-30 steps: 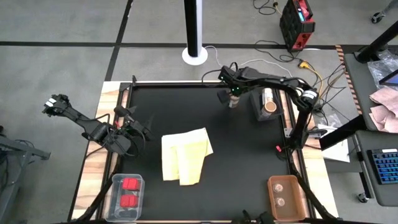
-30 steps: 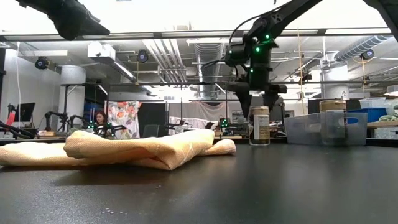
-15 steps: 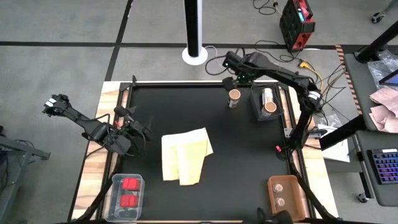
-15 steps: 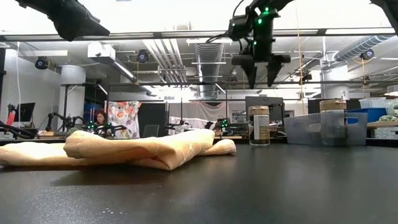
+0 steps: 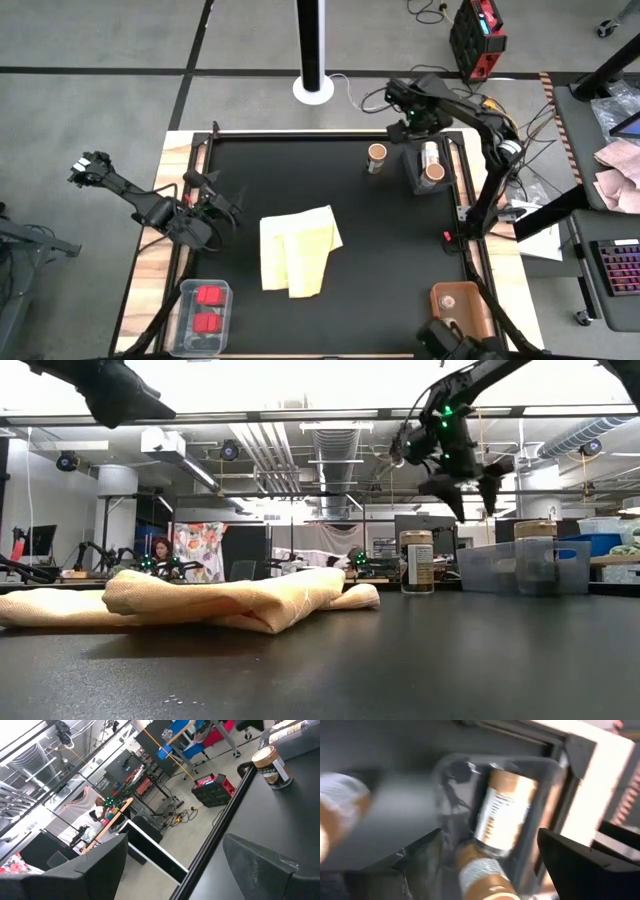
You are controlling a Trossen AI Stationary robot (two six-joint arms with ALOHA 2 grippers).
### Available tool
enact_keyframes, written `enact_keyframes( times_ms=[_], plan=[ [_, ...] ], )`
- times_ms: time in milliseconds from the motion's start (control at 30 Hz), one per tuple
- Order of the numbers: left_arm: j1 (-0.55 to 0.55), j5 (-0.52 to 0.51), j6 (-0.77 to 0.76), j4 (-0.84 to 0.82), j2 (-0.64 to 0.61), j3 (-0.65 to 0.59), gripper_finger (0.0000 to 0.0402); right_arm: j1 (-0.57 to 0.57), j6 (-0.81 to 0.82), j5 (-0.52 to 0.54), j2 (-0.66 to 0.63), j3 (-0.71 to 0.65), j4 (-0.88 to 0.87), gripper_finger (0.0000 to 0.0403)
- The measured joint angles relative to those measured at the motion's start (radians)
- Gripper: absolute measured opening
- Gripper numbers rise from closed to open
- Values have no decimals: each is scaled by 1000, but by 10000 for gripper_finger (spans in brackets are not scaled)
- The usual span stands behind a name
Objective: Sort spices by type
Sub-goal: Remove the top golden spice bottle from the black bin
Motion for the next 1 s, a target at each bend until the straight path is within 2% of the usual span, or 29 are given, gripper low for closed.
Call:
enact_keyframes(
  times_ms=[167,300,567,1000],
  plan=[
    [0,0,-33,-42,0,0,311,-1,39,84,-4,-63,-54,315],
    [0,0,-33,-42,0,0,311,-3,53,101,-4,-133,-43,309],
    [0,0,-38,-42,0,0,311,-40,25,71,-4,-301,80,301],
    [0,0,-39,-40,0,0,311,-89,-5,21,-7,-440,277,342]
  ],
)
